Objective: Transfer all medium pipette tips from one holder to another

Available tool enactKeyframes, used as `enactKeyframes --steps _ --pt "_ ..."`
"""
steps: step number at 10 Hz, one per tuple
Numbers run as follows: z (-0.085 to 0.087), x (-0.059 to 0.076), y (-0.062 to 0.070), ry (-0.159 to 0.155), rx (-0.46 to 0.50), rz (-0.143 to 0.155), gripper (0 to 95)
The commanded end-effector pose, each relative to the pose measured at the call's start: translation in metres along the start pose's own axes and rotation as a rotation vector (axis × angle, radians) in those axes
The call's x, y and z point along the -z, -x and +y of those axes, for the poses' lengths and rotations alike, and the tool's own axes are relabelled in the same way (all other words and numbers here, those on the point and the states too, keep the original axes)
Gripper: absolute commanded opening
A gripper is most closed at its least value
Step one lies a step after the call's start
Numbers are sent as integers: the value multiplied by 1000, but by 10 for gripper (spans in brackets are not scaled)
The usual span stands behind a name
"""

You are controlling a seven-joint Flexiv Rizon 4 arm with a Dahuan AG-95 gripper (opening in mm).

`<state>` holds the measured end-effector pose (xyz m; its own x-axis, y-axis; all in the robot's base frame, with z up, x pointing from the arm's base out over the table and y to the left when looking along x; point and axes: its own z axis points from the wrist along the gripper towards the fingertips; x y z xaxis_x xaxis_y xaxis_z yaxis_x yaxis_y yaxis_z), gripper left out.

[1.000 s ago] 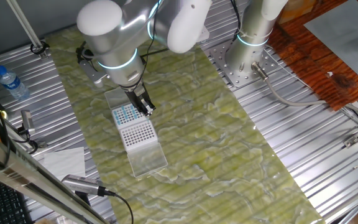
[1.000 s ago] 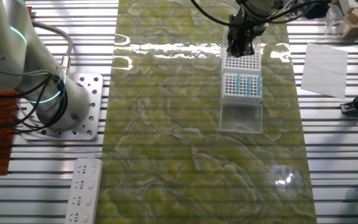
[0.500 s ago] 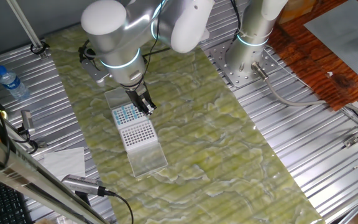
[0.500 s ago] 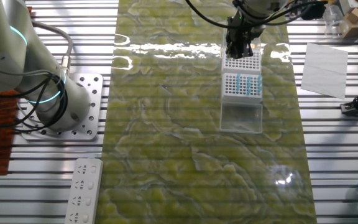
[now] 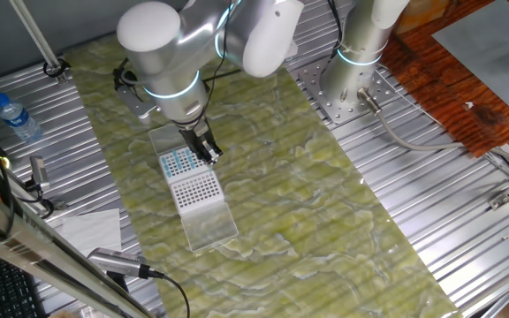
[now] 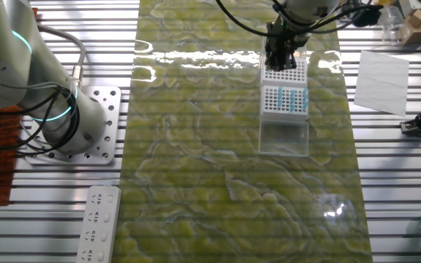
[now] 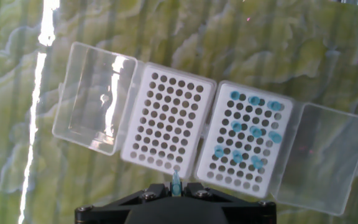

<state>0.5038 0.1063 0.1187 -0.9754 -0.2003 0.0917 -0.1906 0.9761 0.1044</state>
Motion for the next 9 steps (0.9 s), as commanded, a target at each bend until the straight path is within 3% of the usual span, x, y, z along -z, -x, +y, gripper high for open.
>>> enactKeyframes --steps 1,2,5,6,7,9 --pt "3 -3 3 -2 -2 -3 0" --pt "4 -4 5 -3 -3 -4 190" --pt "6 -6 6 -17 11 -6 190" --pt "5 -6 6 -32 32 -6 190" --pt "4 -7 7 -76 79 -18 190" --pt "-5 -12 11 -89 118 -43 190"
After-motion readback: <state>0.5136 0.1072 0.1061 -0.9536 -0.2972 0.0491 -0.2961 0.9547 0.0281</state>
